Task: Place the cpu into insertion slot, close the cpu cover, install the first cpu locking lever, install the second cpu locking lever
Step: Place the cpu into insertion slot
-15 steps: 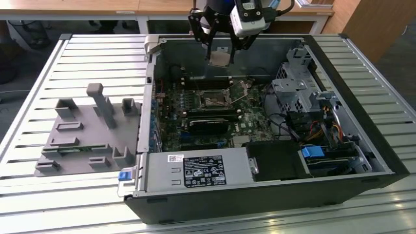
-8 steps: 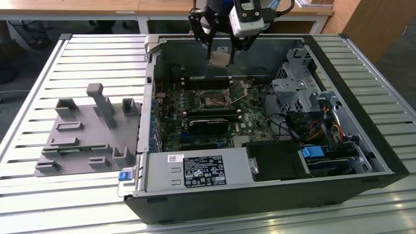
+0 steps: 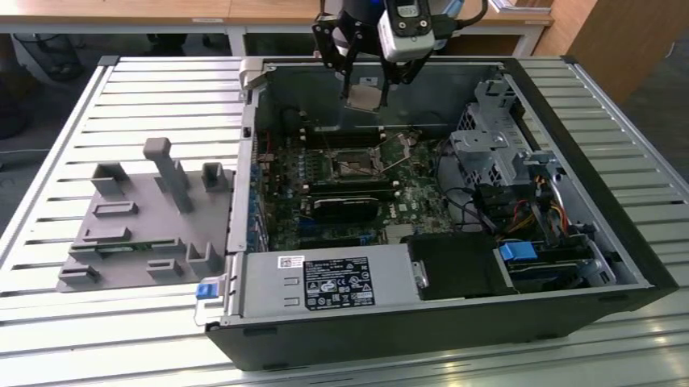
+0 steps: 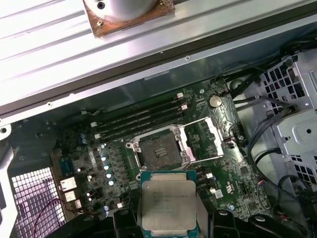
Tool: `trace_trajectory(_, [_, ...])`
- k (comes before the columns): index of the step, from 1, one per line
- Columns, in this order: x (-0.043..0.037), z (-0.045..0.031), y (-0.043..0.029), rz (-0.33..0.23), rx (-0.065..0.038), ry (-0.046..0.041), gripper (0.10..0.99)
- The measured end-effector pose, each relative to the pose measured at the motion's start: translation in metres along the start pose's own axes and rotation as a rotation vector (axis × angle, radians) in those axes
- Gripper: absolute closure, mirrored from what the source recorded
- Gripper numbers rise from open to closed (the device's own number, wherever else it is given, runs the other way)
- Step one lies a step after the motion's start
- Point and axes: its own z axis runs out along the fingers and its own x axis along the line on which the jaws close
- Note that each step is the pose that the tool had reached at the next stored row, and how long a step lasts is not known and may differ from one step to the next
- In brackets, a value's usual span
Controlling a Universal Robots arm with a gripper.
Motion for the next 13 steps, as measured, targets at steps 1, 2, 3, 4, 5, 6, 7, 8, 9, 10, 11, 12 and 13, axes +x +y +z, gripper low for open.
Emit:
trace_trajectory(1, [0.0000, 0.0001, 0.0000, 0.004, 0.000, -0.0003, 0.557])
trace_trajectory(2, [0.0000, 0.0001, 0.0000, 0.007, 0.000, -0.0007, 0.557])
trace_trajectory(3, [0.0000, 0.0001, 0.0000, 0.012, 0.000, -0.0010, 0.557])
trace_trajectory(4, [0.0000, 0.0001, 0.0000, 0.016, 0.000, -0.0014, 0.557])
trace_trajectory(5, [0.0000, 0.0002, 0.0000, 0.020, 0.000, -0.0018, 0.557])
trace_trajectory(6, [0.0000, 0.0002, 0.0000, 0.024, -0.001, -0.0022, 0.557])
trace_trajectory(7, [0.0000, 0.0003, 0.0000, 0.029, -0.001, -0.0026, 0.557])
trace_trajectory(8, [0.0000, 0.0003, 0.0000, 0.034, -0.001, -0.0030, 0.557])
trace_trajectory(9, [0.0000, 0.0004, 0.0000, 0.038, -0.001, -0.0035, 0.557])
trace_trajectory(10, [0.0000, 0.0005, 0.0000, 0.044, -0.001, -0.0039, 0.557])
trace_trajectory(11, [0.0000, 0.0006, 0.0000, 0.050, -0.001, -0.0045, 0.557])
trace_trajectory(12, [0.0000, 0.0007, 0.0000, 0.055, -0.001, -0.0049, 0.557])
trace_trajectory(13, [0.0000, 0.0007, 0.0000, 0.060, -0.001, -0.0054, 0.557])
